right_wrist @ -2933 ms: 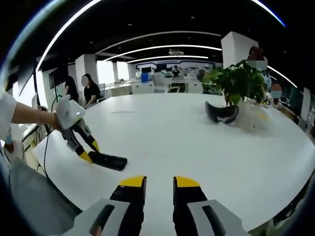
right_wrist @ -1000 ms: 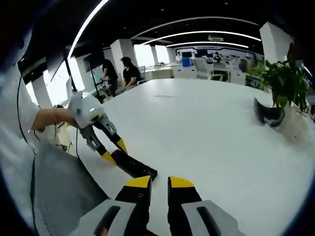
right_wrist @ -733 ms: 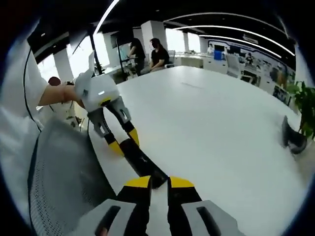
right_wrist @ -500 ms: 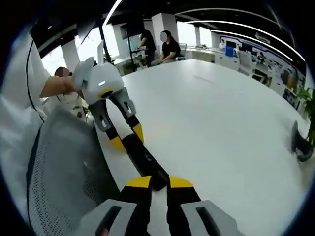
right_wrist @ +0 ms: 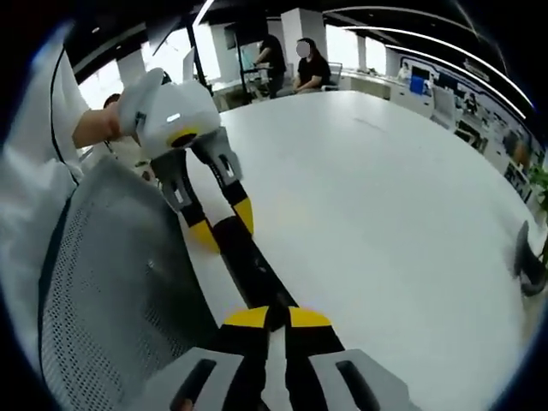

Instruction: Press the specified remote control buttons in sequence, fully releasing each button before pressing the next.

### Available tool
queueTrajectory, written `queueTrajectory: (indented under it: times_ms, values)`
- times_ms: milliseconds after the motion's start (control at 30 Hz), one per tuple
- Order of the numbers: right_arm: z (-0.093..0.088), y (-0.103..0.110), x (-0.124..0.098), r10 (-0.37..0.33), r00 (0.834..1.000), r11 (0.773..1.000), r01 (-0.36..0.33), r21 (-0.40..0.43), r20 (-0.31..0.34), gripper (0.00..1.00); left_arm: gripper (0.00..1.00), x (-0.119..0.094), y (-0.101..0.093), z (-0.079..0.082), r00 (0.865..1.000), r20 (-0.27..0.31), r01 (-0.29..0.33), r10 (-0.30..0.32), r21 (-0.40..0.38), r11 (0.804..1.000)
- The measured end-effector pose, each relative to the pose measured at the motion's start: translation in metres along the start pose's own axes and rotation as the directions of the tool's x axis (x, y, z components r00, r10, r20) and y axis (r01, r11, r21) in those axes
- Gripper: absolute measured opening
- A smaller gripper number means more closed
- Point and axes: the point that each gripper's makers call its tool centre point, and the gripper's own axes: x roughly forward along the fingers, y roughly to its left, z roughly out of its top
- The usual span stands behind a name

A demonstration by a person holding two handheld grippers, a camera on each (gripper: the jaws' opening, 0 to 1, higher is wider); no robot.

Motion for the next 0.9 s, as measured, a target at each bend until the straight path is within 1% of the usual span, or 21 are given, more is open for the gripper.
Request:
queueTrajectory:
  times_ms: [100, 233, 333, 433, 600, 700, 733, 800, 900]
  values:
    - [0.000, 0.000, 0.004, 0.008, 1.000, 1.000, -0.008, -0.012, -0.011, 0.03, 0.24, 0.000, 0.000, 0.001, 1.000, 0.001, -0.001, 0.001, 0.003, 1.000]
    - [-0.007, 0.002, 0.009, 0.021, 0.998, 0.999, -0.023, -0.038, -0.056, 0.02, 0.24, 0.000, 0.000, 0.000, 1.000, 0.006, 0.000, 0.000, 0.001, 1.000]
    - [-0.009, 0.003, 0.011, 0.024, 0.996, 0.996, -0.031, -0.080, -0.081, 0.01, 0.24, 0.000, 0.000, 0.000, 1.000, 0.025, 0.001, -0.001, -0.003, 1.000]
    - [-0.010, 0.001, 0.011, 0.023, 0.994, 0.990, -0.037, -0.135, -0.103, 0.00, 0.24, 0.001, 0.000, 0.001, 1.000, 0.031, 0.002, -0.001, -0.002, 1.000]
    - [-0.012, 0.000, 0.013, 0.029, 0.991, 0.982, -0.053, -0.181, -0.130, 0.00, 0.25, 0.002, 0.001, 0.000, 0.999, 0.039, 0.008, -0.008, 0.003, 1.000]
    - [-0.016, 0.002, 0.014, 0.037, 0.985, 0.967, -0.077, -0.243, -0.166, 0.00, 0.25, 0.002, 0.001, 0.000, 0.999, 0.043, 0.011, -0.011, 0.006, 1.000]
    - [-0.017, 0.001, 0.015, 0.031, 0.982, 0.958, -0.081, -0.274, -0.185, 0.00, 0.25, 0.002, 0.001, 0.000, 0.999, 0.044, 0.012, -0.012, 0.008, 1.000]
    - [-0.017, 0.002, 0.017, 0.037, 0.979, 0.945, -0.099, -0.311, -0.199, 0.00, 0.25, 0.002, 0.000, 0.000, 0.999, 0.041, 0.018, -0.018, 0.018, 1.000]
    - [-0.019, 0.001, 0.021, 0.028, 0.974, 0.933, -0.107, -0.345, -0.226, 0.00, 0.25, 0.003, 0.001, 0.000, 0.999, 0.035, 0.028, -0.029, 0.030, 0.999]
